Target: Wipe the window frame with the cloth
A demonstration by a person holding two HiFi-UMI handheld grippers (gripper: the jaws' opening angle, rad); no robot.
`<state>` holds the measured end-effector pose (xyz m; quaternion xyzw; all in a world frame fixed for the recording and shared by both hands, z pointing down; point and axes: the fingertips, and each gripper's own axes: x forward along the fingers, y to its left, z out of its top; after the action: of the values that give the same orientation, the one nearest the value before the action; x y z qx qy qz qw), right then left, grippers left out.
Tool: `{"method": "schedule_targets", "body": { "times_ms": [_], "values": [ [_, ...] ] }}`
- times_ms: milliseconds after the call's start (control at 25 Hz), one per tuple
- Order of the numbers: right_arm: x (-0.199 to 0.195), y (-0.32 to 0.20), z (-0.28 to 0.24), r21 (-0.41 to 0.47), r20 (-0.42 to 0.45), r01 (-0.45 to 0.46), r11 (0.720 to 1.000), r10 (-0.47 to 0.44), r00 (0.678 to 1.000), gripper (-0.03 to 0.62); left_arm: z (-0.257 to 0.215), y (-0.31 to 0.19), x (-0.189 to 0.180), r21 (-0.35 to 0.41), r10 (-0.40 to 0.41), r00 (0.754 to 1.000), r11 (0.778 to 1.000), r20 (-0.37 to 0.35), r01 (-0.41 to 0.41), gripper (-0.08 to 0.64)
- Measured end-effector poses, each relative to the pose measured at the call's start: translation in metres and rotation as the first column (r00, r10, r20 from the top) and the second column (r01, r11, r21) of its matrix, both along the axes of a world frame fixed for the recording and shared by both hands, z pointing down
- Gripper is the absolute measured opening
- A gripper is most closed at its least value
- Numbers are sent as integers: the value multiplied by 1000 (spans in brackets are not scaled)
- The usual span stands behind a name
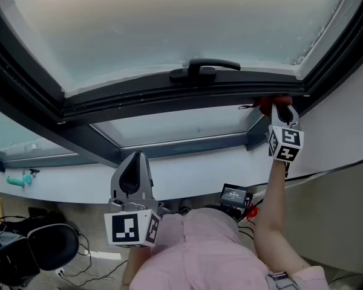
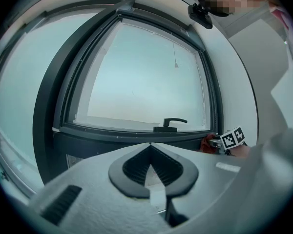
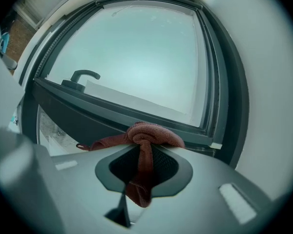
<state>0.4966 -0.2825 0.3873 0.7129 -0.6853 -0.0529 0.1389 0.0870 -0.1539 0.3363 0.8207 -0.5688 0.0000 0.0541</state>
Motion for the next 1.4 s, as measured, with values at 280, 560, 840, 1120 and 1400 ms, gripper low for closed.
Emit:
{"method": "schedule_targets", "body": {
  "times_ms": [280,560,840,1120,1400],
  "values": [
    [16,2,0,1,7,-37,999,37,999,71,0,-1,2,-1,4,1000,1000,2,-4,-3],
    [38,4,1,2,26,-100,995,100,995,69,0,-2,3,0,10,1000,1000,3,-10,-3],
    [95,12,1,4,79,-223,975,222,972,69,-1,-5,6,-1,18,1000,1000,12,-18,-3],
    [124,8,3,-16,57,-266,964,266,962,69,-2,-9,10,2,25,1000,1000,19,-25,-3],
    [131,6,7,-40,35,-277,960,279,960,68,-1,-14,6,-1,21,1000,1000,12,-21,-3]
  ]
}}
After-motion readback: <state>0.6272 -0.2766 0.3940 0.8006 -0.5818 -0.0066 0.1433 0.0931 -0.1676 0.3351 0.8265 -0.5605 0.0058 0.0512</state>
